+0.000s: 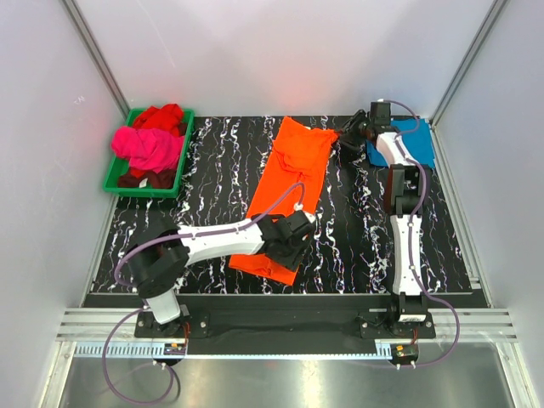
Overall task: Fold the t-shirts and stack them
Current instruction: Fold the tshirt
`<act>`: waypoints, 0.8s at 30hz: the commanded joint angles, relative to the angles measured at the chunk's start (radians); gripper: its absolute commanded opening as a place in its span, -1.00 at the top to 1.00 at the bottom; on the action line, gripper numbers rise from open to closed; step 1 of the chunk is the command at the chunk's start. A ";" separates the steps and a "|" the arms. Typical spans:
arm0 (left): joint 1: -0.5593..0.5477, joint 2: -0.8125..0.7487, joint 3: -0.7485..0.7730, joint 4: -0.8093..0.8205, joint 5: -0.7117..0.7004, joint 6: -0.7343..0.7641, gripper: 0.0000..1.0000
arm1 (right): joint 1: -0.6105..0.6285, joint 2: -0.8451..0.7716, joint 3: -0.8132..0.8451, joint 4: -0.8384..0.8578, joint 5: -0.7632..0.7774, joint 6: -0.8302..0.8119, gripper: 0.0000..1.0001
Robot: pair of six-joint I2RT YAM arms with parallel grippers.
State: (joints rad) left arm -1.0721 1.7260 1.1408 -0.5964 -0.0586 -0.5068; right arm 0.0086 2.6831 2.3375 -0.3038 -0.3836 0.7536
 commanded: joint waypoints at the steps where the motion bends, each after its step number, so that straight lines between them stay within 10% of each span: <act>1: -0.034 0.009 0.045 0.034 -0.049 -0.018 -0.09 | 0.007 0.061 0.057 0.068 -0.032 0.067 0.10; 13: -0.072 0.106 0.086 -0.022 -0.089 -0.022 0.08 | 0.007 0.058 -0.015 0.147 -0.003 0.127 0.11; 24: -0.089 0.112 0.059 0.004 -0.043 -0.018 0.93 | 0.007 0.080 -0.007 0.169 -0.006 0.142 0.24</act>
State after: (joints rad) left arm -1.1435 1.8339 1.1847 -0.6239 -0.1215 -0.5282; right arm 0.0109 2.7361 2.3276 -0.1764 -0.4030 0.8837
